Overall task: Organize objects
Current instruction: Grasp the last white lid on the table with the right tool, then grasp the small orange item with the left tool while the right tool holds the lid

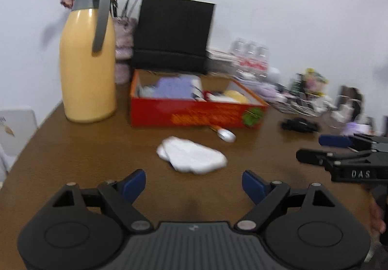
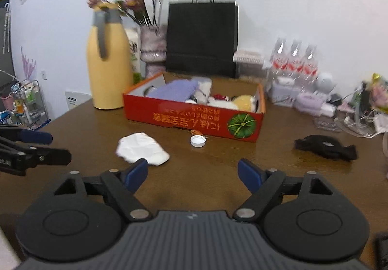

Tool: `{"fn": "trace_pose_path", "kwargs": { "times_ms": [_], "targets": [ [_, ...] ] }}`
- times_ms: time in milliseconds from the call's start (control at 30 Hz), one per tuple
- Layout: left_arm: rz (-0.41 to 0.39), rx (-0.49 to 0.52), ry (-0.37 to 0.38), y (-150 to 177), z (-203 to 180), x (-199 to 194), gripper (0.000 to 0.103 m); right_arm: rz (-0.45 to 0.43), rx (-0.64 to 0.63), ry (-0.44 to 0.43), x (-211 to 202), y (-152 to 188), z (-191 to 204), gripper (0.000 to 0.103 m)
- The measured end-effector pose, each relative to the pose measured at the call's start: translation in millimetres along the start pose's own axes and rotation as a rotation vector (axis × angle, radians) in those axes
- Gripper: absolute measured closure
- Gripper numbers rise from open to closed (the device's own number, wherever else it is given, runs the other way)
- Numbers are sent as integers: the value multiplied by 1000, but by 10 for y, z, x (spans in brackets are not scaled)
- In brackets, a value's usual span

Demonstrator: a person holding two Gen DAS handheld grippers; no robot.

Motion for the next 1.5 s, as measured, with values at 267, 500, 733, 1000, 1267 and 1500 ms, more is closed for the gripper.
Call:
{"fn": "trace_pose_path", "kwargs": {
  "times_ms": [267, 500, 733, 1000, 1267, 1500],
  "targets": [
    [36, 133, -25, -380, 45, 1202, 17, 87, -6, 24, 1359, -252, -45, 34],
    [50, 120, -15, -510, 41, 1649, 26, 149, -60, 60, 1841, -142, -69, 74],
    [54, 181, 31, -588, -375, 1984, 27, 86, -8, 83, 1479, -261, -577, 74],
    [75, 315, 29, -577, -857, 2361, 75, 36, 34, 101, 1329, -222, -762, 73],
    [70, 261, 2, -498, -757, 2175, 100, 50, 20, 59, 1300, -145, -627, 73],
    [1, 231, 31, -523, -738, 1555, 100, 54, 40, 62, 1322, -107, -639, 73]
  ]
}}
Point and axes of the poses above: each gripper's, at about its wrist camera, not at the fingertips, and x roughly the way its jaws point, z to its left, y to its underside, the point moved 8 cm from there along x, roughly the way its jaws point, and after that the axes turned 12 degrees about x, right-handed, at the moved point
